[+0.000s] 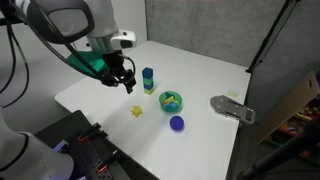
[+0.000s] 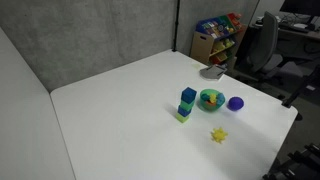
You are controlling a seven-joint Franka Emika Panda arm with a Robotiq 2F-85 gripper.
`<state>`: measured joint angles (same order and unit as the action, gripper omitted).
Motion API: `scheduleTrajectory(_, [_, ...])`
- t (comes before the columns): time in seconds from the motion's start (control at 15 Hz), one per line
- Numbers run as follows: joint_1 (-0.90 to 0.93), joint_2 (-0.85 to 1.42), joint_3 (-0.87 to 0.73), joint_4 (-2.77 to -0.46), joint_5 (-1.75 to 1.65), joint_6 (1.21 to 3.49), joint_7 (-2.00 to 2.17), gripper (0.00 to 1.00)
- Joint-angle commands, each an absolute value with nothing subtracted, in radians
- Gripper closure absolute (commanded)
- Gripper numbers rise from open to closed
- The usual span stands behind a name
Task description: Put the dark green toy on top of the stacked toy blocks
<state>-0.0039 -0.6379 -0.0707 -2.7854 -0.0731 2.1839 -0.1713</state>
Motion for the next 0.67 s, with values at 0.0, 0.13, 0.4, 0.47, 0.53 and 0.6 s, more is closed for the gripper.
scheduleTrajectory(0.0, [-0.005, -0.638, -0.069, -2.784, -0.072, 2.181, -0.172, 0.00])
scheduleTrajectory(0.13, [-0.005, -0.638, -0.069, -2.784, -0.072, 2.181, -0.172, 0.00])
scheduleTrajectory(0.4, [-0.003, -0.609, -0.076, -2.760, -0.065, 2.185, -0.177, 0.00])
scheduleTrajectory(0.47, [-0.003, -0.594, -0.076, -2.747, -0.065, 2.186, -0.178, 0.00])
scheduleTrajectory(0.53, [-0.001, -0.580, -0.078, -2.733, -0.063, 2.184, -0.182, 0.00])
scheduleTrajectory(0.6, [-0.002, -0.562, -0.079, -2.716, -0.061, 2.182, -0.180, 0.00])
